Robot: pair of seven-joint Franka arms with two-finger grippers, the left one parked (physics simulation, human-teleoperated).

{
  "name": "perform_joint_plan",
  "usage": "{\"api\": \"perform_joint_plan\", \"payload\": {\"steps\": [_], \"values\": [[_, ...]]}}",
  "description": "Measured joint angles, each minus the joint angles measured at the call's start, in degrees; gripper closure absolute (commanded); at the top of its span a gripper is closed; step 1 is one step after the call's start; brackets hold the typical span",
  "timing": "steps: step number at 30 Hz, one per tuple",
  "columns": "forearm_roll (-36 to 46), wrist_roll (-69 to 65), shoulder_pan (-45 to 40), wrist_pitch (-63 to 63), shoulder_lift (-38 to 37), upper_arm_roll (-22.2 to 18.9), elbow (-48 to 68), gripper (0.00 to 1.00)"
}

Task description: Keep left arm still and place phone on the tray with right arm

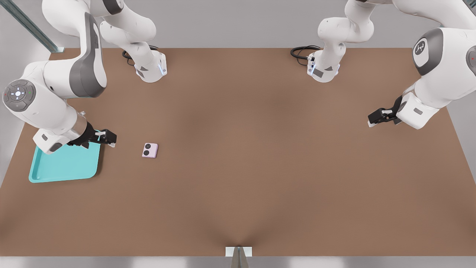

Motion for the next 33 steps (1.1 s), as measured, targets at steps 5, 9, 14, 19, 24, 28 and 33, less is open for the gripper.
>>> {"api": "perform_joint_plan", "payload": {"steps": [5, 9, 14, 19, 24, 28, 33], "values": [[-0.02, 0.75, 0.86, 4.25, 0.38, 3.36, -8.39, 0.00], [-0.90, 3.90, 2.85, 14.97, 1.55, 6.42, -23.30, 0.00], [-0.36, 8.90, 2.39, 26.17, 3.72, 4.40, -32.53, 0.00], [2.06, 13.36, 2.59, 31.39, 5.75, 4.29, -36.00, 0.00], [3.31, 16.76, 1.23, 33.54, 6.10, 3.58, -39.31, 0.00], [3.59, 18.78, 0.38, 34.27, 6.22, 3.14, -40.68, 0.00], [3.52, 20.51, 0.07, 35.14, 7.98, 2.13, -41.44, 0.00]]}}
